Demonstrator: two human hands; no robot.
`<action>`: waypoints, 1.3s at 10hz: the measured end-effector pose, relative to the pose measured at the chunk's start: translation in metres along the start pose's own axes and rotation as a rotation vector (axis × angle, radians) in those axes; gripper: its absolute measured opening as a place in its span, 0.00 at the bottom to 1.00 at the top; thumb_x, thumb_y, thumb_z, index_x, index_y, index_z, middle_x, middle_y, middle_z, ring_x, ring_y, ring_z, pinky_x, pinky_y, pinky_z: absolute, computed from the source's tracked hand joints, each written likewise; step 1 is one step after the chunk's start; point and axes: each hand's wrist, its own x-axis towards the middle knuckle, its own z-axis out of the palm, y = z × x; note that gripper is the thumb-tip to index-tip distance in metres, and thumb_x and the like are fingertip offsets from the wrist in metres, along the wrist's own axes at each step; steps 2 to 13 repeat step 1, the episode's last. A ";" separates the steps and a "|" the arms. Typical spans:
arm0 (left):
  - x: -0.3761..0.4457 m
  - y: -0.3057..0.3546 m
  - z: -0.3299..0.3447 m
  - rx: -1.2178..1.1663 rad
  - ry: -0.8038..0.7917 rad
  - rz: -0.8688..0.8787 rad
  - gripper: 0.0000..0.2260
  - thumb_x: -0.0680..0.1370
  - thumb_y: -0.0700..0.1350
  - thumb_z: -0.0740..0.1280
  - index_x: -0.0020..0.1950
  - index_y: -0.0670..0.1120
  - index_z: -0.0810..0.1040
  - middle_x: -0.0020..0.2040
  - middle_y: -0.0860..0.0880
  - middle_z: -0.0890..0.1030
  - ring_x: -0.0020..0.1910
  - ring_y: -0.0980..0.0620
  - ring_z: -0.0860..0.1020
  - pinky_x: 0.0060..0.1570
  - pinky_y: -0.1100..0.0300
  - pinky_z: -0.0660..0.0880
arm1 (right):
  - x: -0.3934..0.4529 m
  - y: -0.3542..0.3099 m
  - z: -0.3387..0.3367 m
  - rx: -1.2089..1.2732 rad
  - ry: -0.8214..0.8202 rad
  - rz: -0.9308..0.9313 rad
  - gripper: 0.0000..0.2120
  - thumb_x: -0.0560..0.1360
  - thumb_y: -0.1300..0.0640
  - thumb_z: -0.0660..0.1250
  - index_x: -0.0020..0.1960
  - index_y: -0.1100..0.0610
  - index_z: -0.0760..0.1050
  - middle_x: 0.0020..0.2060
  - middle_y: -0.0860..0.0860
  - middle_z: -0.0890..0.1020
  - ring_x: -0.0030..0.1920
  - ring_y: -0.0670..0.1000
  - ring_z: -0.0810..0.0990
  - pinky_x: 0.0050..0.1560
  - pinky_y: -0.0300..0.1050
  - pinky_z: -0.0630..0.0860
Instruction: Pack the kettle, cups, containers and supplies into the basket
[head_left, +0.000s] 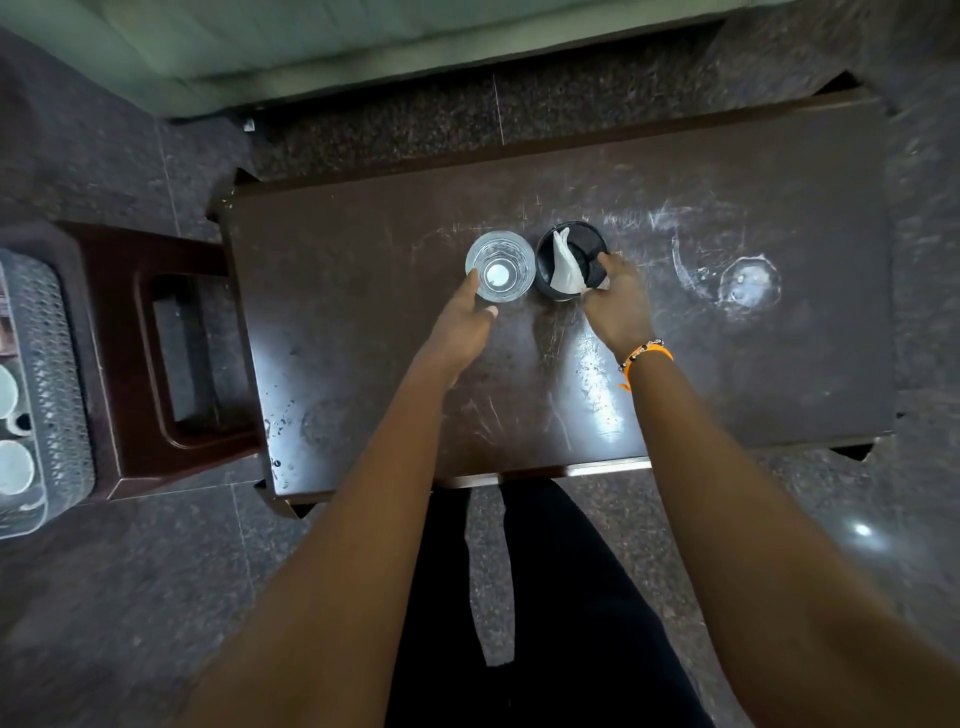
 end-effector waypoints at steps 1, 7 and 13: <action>-0.013 -0.001 -0.006 0.024 0.108 0.054 0.23 0.80 0.39 0.58 0.74 0.46 0.60 0.74 0.47 0.64 0.73 0.50 0.63 0.71 0.58 0.59 | -0.006 -0.001 -0.003 0.027 0.020 -0.005 0.24 0.75 0.68 0.61 0.70 0.62 0.64 0.72 0.59 0.62 0.75 0.56 0.59 0.73 0.47 0.61; -0.013 -0.001 -0.006 0.024 0.108 0.054 0.23 0.80 0.39 0.58 0.74 0.46 0.60 0.74 0.47 0.64 0.73 0.50 0.63 0.71 0.58 0.59 | -0.006 -0.001 -0.003 0.027 0.020 -0.005 0.24 0.75 0.68 0.61 0.70 0.62 0.64 0.72 0.59 0.62 0.75 0.56 0.59 0.73 0.47 0.61; -0.013 -0.001 -0.006 0.024 0.108 0.054 0.23 0.80 0.39 0.58 0.74 0.46 0.60 0.74 0.47 0.64 0.73 0.50 0.63 0.71 0.58 0.59 | -0.006 -0.001 -0.003 0.027 0.020 -0.005 0.24 0.75 0.68 0.61 0.70 0.62 0.64 0.72 0.59 0.62 0.75 0.56 0.59 0.73 0.47 0.61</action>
